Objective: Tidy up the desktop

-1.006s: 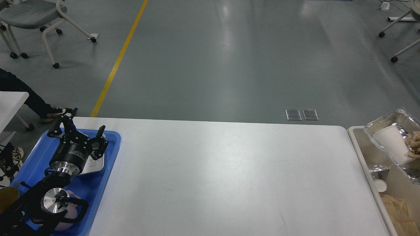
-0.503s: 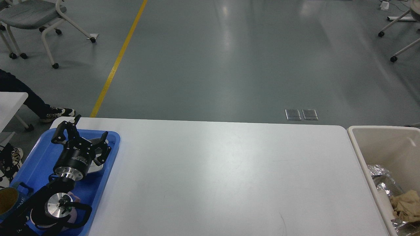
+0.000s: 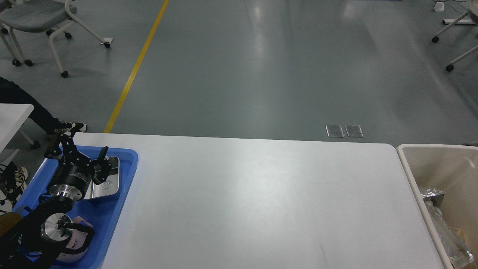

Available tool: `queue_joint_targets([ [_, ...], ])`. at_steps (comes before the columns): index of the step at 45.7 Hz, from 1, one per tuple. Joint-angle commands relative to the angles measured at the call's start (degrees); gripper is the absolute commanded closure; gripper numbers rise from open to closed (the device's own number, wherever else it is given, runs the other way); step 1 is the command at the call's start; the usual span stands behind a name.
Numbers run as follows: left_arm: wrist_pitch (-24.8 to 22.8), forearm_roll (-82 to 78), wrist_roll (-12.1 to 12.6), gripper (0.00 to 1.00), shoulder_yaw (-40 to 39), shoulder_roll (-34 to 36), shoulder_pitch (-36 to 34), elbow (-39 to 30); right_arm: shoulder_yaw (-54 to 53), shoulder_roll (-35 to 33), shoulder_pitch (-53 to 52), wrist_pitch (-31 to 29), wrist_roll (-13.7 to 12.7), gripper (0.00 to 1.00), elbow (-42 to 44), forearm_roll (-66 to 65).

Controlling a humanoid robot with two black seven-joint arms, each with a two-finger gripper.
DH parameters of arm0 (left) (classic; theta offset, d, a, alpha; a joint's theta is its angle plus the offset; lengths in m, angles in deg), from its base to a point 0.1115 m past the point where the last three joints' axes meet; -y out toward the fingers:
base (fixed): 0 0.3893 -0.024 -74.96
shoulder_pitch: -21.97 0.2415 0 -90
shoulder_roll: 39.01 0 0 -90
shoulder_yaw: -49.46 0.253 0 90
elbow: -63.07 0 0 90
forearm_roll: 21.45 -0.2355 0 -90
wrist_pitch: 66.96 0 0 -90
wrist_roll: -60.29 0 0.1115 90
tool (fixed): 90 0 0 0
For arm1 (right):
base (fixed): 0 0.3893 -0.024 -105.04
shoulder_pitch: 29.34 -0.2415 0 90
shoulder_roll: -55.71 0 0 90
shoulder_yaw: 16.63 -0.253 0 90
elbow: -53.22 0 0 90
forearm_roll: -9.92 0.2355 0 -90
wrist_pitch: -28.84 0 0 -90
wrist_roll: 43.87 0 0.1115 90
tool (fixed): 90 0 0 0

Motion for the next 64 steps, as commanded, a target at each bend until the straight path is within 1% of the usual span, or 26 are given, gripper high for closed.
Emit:
queue_joint_targets([
  [1, 0.66, 0.1, -0.03, 0.04, -1.89, 0.11, -0.05, 0.62, 0.09, 4.97, -2.81, 9.12, 0.38, 0.0, 1.52, -3.04],
  [6, 0.48, -0.07, 0.32, 0.04, -1.89, 0.02, -0.32, 1.5, 0.09, 9.29, -5.09, 9.13, 0.73, 0.0, 1.26, -4.45],
  [8, 0.48, -0.07, 0.32, 0.04, -1.72, 0.11, -0.75, 1.5, -0.08, 11.13, -6.06, 9.04, 2.13, 0.0, 0.82, -4.45],
  [9, 0.48, -0.07, 0.23, 0.04, -1.63, 0.11, -0.84, 1.59, -0.08, 11.92, -6.33, 8.95, 3.61, 0.0, 0.64, -4.45],
  [12, 0.39, -0.07, 0.4, 0.04, -1.54, 0.2, -1.02, 1.59, -0.17, 14.03, -6.59, 8.95, 9.93, 0.0, 0.2, -4.45],
  [13, 0.39, -0.07, 0.49, 0.04, -1.54, 0.28, -1.02, 1.59, -0.78, 14.47, -6.77, 8.95, 11.52, 0.0, -0.06, -4.28],
  [14, 0.31, -0.16, 0.58, 0.04, -1.63, 0.29, -1.02, 1.59, -1.05, 14.83, -7.03, 8.86, 12.67, 0.0, -0.5, -3.93],
  [15, 0.04, -0.16, 0.67, 0.04, -1.63, 0.37, -1.02, 1.5, -1.48, 15.18, -7.56, 8.86, 13.2, 0.0, -0.85, -3.4],
  [18, 0.04, -0.07, 0.76, 0.04, -2.06, 0.81, -0.93, 1.5, -5.16, 15.88, -11.85, 8.86, 12.6, 0.0, -2.08, -2.17],
  [20, 0.04, -0.07, 0.76, 0.04, -2.15, 1.25, -0.93, 1.5, -10.08, 16.23, -13.88, 8.16, 12.24, 0.0, -3.13, 0.2],
  [25, -0.05, 0.63, 0.76, 0.04, -2.51, 1.34, -0.84, 1.5, -25.71, 16.85, -13.45, 3.43, 12.24, 0.0, -8.49, 4.95],
  [28, -0.13, 0.72, 0.76, 0.04, -3.03, 0.9, -0.67, 1.24, -34.68, 17.9, -12.58, 0.17, 12.24, 0.0, -12.18, 5.13],
  [32, -0.57, 0.8, 0.84, 0.04, -4.96, -0.59, -0.32, 0.97, -44.71, 20.71, -10.64, -1.94, 12.24, 0.0, -15.79, 5.22],
  [39, -1.54, 4.31, 0.93, 0.04, -8.66, -3.67, 1.88, 0.88, -57.9, 26.51, -6.52, -2.56, 12.24, 0.0, -18.69, 5.48],
  [41, -1.8, 5.72, 0.93, 0.04, -9.18, -4.02, 2.14, 0.88, -61.41, 28.09, -4.5, -3.79, 12.24, 0.0, -20.79, 5.57],
  [45, -2.68, 8.53, 0.93, 0.04, -9.45, -4.28, 2.23, 0.88, -66.08, 30.82, 1.04, -8.26, 12.24, 0.0, -25.98, 5.57],
  [47, -2.77, 9.76, 0.93, 0.04, -9.54, -4.37, 2.23, 0.88, -67.14, 32.05, 3.5, -9.59, 12.24, 0.0, -27.91, 5.4],
  [53, -3.03, 11.18, 0.93, 0.04, -9.63, -4.72, 2.23, 0.8, -69.68, 34.86, 7.99, -10.47, 12.24, 0.0, -32.75, 5.31],
  [57, -3.03, 11.18, 0.93, 0.04, -9.63, -4.81, 2.06, -0.52, -72.23, 36.36, 12.82, -10.56, 12.24, 0.0, -34.86, 5.22],
  [64, -2.86, 11.18, 1.02, 0.04, -9.27, -4.81, 1.27, -3.68, -72.94, 35.92, 17.74, -12.4, 12.24, 0.0, -38.2, 4.96],
])
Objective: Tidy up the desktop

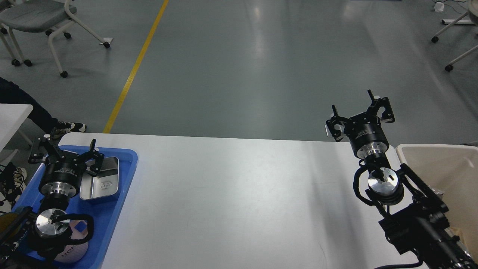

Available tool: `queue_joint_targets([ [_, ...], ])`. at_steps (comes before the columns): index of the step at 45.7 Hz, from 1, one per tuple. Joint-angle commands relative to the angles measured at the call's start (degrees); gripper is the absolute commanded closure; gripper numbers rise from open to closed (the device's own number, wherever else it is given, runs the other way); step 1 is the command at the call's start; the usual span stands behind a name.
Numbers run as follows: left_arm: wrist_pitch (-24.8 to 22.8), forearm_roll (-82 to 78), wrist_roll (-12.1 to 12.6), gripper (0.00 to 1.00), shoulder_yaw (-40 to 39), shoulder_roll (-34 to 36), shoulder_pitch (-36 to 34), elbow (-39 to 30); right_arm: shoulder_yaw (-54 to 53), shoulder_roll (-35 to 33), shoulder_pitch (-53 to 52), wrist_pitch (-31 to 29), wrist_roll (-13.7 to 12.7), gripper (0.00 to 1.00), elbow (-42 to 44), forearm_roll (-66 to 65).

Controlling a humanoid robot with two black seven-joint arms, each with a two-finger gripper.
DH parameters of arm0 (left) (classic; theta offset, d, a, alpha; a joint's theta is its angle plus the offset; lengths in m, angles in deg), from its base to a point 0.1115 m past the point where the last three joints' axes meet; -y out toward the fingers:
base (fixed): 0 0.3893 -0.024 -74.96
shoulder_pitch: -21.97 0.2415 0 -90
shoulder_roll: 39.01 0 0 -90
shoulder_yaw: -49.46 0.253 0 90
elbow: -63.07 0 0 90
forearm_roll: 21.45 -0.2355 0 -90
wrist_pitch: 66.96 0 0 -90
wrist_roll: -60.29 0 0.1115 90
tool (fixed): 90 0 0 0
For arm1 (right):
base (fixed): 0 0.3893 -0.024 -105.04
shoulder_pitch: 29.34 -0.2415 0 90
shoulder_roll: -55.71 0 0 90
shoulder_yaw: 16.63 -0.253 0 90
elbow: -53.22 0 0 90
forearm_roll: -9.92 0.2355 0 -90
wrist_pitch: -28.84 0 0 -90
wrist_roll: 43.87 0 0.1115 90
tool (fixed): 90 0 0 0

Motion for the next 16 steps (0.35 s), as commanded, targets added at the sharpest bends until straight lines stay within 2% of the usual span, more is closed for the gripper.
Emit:
queue_joint_targets([
  [1, 0.16, 0.01, 0.02, 0.04, 0.42, -0.02, -0.67, -2.43, -0.75, -0.32, 4.66, -1.52, 0.0, 0.0, -2.99, -0.13],
  [7, -0.02, 0.01, 0.37, 0.04, 0.95, -0.28, -2.87, -2.7, -2.68, -0.32, 9.05, -3.45, 0.0, 0.0, -5.55, -0.3],
  [16, -0.37, 0.01, 2.74, 0.04, 0.95, -1.16, -4.71, -2.61, -4.35, -0.23, 10.9, -5.48, 0.0, 0.0, -5.55, -0.3],
])
